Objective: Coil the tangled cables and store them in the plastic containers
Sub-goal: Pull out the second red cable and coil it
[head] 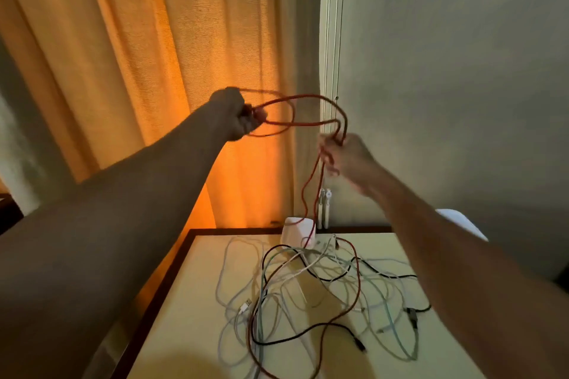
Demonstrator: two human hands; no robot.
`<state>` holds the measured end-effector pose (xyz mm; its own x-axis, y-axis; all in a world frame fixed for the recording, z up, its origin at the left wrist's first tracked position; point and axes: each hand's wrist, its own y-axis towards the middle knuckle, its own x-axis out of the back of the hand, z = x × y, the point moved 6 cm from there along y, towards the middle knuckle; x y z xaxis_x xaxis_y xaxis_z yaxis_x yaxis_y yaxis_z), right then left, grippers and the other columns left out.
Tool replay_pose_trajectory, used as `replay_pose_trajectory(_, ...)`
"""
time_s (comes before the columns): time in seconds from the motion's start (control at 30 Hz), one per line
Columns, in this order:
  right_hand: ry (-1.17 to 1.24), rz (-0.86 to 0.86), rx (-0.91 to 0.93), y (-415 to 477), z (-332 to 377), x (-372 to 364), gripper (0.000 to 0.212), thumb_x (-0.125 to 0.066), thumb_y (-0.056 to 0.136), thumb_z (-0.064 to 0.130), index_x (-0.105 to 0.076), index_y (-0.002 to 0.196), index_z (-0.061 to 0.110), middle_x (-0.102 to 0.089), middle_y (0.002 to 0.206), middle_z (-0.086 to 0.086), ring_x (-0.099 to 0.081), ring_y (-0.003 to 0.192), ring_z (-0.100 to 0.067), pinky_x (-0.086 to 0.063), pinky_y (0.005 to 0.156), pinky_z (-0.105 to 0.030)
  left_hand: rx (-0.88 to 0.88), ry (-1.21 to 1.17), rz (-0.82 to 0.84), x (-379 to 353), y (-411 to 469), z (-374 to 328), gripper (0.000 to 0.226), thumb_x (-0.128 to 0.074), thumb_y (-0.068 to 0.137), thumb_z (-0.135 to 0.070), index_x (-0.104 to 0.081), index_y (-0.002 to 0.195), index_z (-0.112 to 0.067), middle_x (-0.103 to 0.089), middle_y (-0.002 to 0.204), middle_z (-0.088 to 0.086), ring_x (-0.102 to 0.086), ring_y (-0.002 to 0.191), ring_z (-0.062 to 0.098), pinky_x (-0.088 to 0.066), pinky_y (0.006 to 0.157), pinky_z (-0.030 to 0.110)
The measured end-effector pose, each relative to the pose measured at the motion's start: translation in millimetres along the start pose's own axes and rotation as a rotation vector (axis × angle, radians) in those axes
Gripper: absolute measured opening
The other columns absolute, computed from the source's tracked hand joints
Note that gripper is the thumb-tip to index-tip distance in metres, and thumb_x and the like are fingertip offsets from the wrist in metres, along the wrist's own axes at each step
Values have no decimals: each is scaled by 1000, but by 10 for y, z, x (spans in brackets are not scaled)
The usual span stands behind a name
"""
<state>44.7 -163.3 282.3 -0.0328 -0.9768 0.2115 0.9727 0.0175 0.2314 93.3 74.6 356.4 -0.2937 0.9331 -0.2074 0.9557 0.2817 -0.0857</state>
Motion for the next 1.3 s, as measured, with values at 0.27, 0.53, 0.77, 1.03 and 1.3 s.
replay_pose_trajectory(0.27,3,58,227,211,1385,288,28,-53,104,23,-63,80,16,-47,64,0,-36,50,-11,-34,48,-26,91,163,318,-378,-363,1134,28,-44,105,-24,-54,79,-20,-73,86,3,-66,84,15,-41,85,37)
replay_pose_trajectory(0.53,45,183,253,136,1456,248,22,-56,103,22,-61,86,10,-51,65,-1,-45,51,-11,-38,53,-29,101,41,462,-903,-659,1624,35,-35,107,-28,-65,96,-14,-74,79,4,-72,83,27,-50,72,36)
replay_pose_trajectory(0.77,43,10,220,84,1444,639,23,-43,99,5,-58,82,5,-52,68,-5,-45,50,-12,-37,49,-23,-3,-135,266,-750,-321,906,38,-36,108,-25,-41,70,-21,-42,52,-5,-34,37,8,-26,49,27)
replay_pose_trajectory(1.03,-151,-345,280,63,1421,925,11,-61,101,19,-66,91,22,-67,88,3,-63,74,-10,-49,62,-26,-150,-219,352,-896,-496,-661,30,-28,94,-6,-33,68,-21,-31,50,-3,-24,45,13,-28,53,23)
replay_pose_trajectory(1.3,-200,159,122,-399,299,83,98,-87,69,45,-36,150,23,-55,136,5,-64,111,-15,-58,83,-33,-7,-350,500,-1100,-734,-631,32,-22,92,-5,-30,65,-21,-26,52,-2,-22,42,14,-24,50,23)
